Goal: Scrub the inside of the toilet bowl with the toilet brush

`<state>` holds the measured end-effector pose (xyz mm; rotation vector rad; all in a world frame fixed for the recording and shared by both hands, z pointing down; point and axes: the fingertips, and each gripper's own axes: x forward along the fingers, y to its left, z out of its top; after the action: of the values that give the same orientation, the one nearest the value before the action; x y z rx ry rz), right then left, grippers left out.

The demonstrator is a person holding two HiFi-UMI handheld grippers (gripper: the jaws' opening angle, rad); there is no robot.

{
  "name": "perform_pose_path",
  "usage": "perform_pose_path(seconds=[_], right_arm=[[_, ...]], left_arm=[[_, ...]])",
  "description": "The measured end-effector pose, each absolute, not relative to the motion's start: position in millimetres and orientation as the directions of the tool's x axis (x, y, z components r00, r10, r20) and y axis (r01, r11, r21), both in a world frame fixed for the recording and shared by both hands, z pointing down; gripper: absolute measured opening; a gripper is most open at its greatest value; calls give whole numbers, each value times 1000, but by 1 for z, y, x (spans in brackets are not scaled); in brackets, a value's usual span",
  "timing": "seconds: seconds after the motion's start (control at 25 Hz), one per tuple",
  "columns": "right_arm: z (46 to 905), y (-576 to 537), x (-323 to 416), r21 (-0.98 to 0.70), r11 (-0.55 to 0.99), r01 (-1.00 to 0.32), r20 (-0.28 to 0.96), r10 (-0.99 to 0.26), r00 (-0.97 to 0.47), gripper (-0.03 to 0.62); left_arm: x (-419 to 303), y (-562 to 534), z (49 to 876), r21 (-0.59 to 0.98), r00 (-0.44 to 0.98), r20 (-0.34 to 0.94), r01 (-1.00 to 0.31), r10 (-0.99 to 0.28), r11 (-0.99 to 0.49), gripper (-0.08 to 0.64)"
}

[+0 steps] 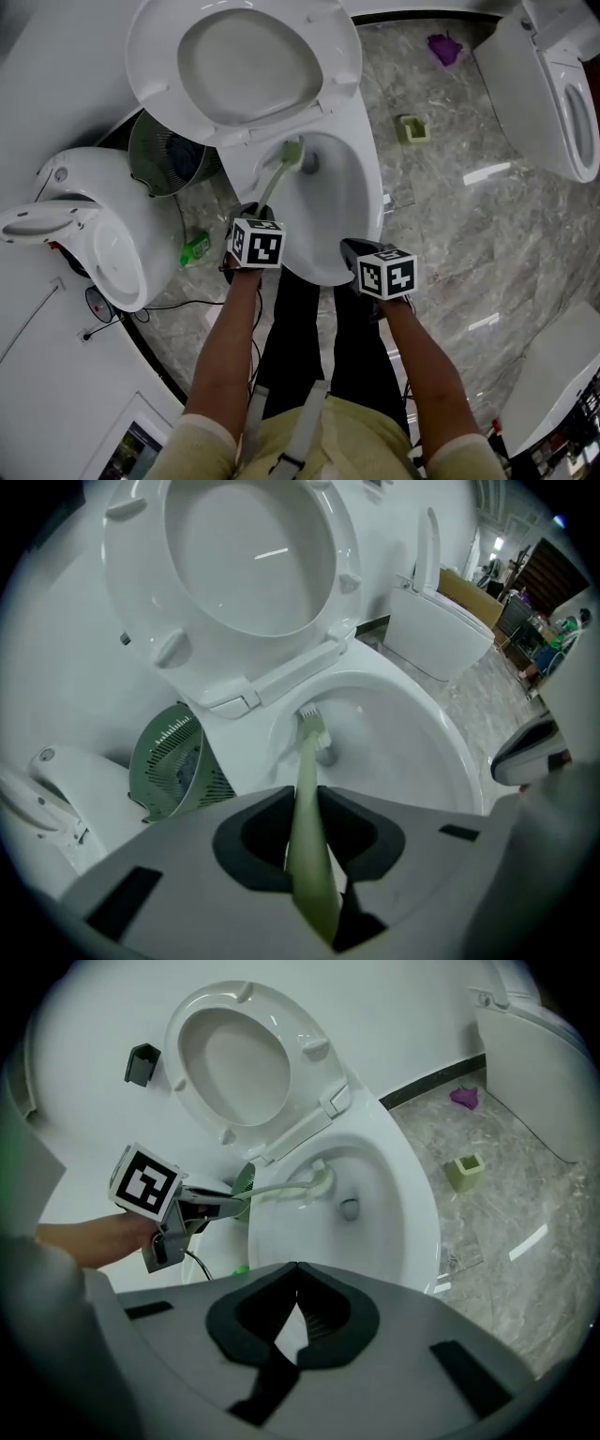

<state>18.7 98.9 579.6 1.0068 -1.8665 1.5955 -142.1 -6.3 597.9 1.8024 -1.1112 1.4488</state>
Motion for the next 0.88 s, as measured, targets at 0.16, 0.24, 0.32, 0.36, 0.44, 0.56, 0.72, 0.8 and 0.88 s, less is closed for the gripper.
perform_pose_path(seconds=[0.16, 0.24, 0.32, 0.36, 0.44, 0.56, 0.72, 0.8, 0.88], right_arm=[[582, 103, 25, -616, 36, -787, 762, -223, -607, 15], [582, 105, 30, -615, 30, -788, 764, -225, -605, 15], [582, 105, 34, -614, 24, -789, 765, -229, -602, 15], [582, 106, 36, -614, 21, -789, 765, -231, -601, 15], [582, 105, 39, -614, 17, -789, 765, -237, -599, 15], [581, 104, 41, -616, 12, -788, 762, -244, -599, 15], [581, 104, 44, -616, 12, -787, 761, -246, -600, 15], [581, 105, 45, -616, 12, -788, 763, -243, -599, 15], [582, 107, 45, -615, 14, -789, 764, -238, -600, 15]], left_arm=[[-110, -15, 596, -22, 131, 961, -840, -243, -542, 83], [-94, -14, 595, -1, 163, 960, -814, -229, -581, 83], [-80, -10, 593, 18, 194, 957, -782, -216, -623, 83], [-75, -6, 592, 26, 208, 955, -766, -209, -643, 83], [-65, 2, 591, 41, 230, 954, -735, -193, -677, 83], [-57, 16, 591, 54, 247, 955, -693, -167, -719, 82], [-55, 36, 590, 95, 278, 954, -644, -116, -759, 83], [-57, 48, 589, 111, 281, 956, -617, -87, -779, 83], [-60, 60, 590, 117, 276, 959, -577, -59, -808, 82]])
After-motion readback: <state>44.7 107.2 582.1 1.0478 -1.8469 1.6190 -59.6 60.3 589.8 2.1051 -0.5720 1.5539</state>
